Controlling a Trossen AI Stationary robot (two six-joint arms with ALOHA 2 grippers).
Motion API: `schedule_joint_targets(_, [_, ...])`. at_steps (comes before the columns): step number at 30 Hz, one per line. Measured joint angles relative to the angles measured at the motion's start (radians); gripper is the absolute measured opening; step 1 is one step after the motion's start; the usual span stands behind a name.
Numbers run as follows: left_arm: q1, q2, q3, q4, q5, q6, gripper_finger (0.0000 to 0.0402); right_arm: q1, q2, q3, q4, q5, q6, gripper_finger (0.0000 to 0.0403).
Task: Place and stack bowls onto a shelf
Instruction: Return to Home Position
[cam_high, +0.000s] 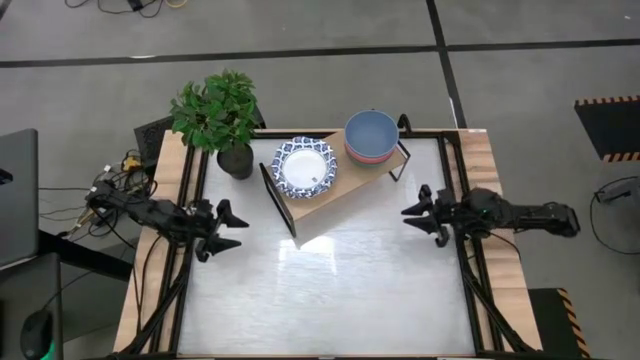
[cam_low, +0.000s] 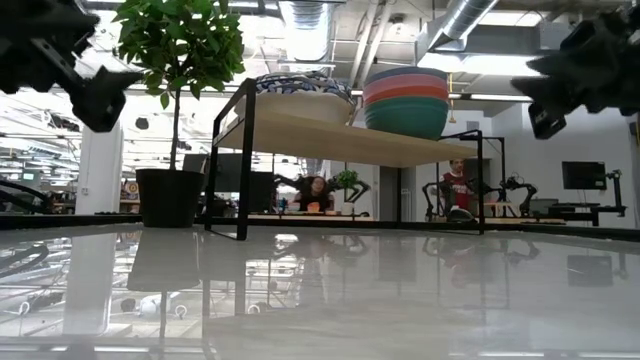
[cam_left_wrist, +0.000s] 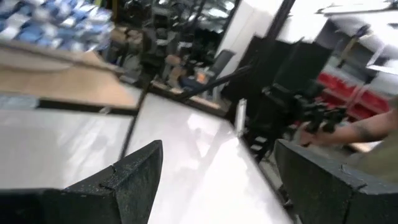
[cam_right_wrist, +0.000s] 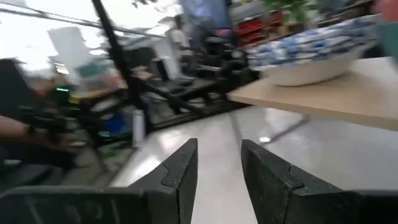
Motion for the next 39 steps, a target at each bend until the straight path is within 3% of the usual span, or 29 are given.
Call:
schedule_joint_targets(7, [0.018, 0.000, -0.001, -0.033, -0.031, 0.057, 0.0293, 0.003, 0.000, 0.000, -0.062, 0.155, -0.132, 0.0150])
schedule_joint_targets(13, [0.052, 0.003, -0.001, -0.050, 0.067, -0.008, 0.0293, -0.065, 0.001, -0.001, -0.067, 0.161, -0.188, 0.0150])
schedule_joint_targets(19, [0.074, 0.003, -0.001, -0.034, -0.027, 0.178, 0.0293, -0.114, 0.001, -0.001, -0.075, 0.153, -0.230, 0.0150])
schedule_joint_targets(27, [0.075, 0.003, -0.002, -0.034, -0.022, 0.218, 0.0293, -0.148, 0.001, -0.002, -0.077, 0.151, -0.238, 0.0150])
schedule_joint_targets(34, [0.075, 0.002, -0.002, -0.016, -0.011, 0.417, 0.0293, -0.155, 0.001, -0.002, -0.078, 0.148, -0.242, 0.0150])
schedule_joint_targets(39, [0.075, 0.002, -0.002, -0.043, 0.036, 0.453, 0.0293, -0.155, 0.001, -0.002, -0.079, 0.147, -0.255, 0.0150])
